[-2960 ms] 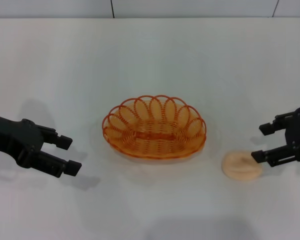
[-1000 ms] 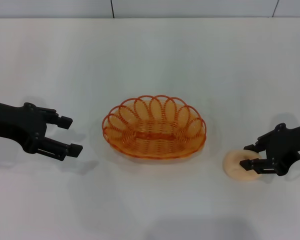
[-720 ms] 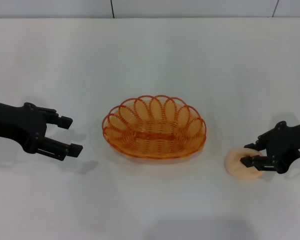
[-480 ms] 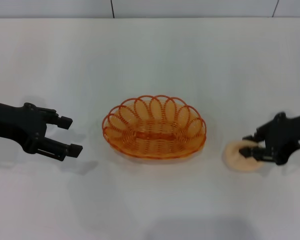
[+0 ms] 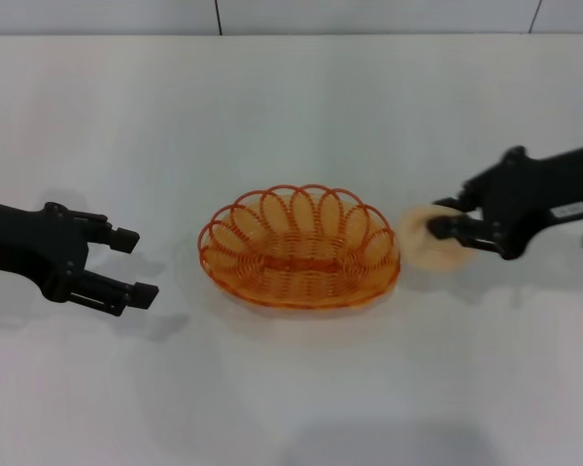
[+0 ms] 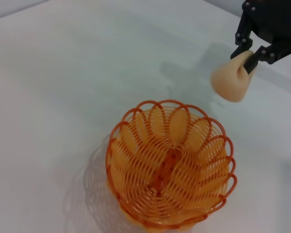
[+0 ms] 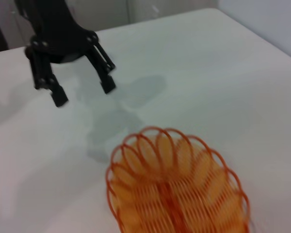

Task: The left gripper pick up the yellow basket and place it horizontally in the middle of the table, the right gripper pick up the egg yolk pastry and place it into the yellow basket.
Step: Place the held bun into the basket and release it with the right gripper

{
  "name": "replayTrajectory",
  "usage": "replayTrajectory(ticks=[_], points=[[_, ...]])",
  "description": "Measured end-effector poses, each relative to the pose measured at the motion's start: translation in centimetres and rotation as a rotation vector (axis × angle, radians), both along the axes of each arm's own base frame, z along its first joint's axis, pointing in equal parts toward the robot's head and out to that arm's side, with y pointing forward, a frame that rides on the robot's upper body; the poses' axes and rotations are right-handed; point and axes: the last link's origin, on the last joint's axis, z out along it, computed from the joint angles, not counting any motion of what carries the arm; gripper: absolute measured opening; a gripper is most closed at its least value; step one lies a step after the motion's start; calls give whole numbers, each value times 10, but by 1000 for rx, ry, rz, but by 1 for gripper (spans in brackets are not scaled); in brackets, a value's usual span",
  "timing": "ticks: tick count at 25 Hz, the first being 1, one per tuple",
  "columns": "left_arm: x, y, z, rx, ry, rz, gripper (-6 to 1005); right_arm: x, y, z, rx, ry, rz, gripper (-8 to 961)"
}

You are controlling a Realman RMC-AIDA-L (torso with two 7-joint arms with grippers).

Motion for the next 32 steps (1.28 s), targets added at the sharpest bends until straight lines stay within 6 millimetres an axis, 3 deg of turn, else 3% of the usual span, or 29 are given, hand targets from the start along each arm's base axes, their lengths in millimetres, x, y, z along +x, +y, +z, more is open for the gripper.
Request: replayTrajectory(ticks=[12,17,32], points=[[4,1,-2,-6,-6,-16,881,-46,16,-54,-59,-25,143,96],[5,2,-3,-6,-8,-18,881,-51,19,-70,-78,-27,148,77],[4,1,-4,-4,-11,-16,879,-53,19,-83,-66,8,142,73]])
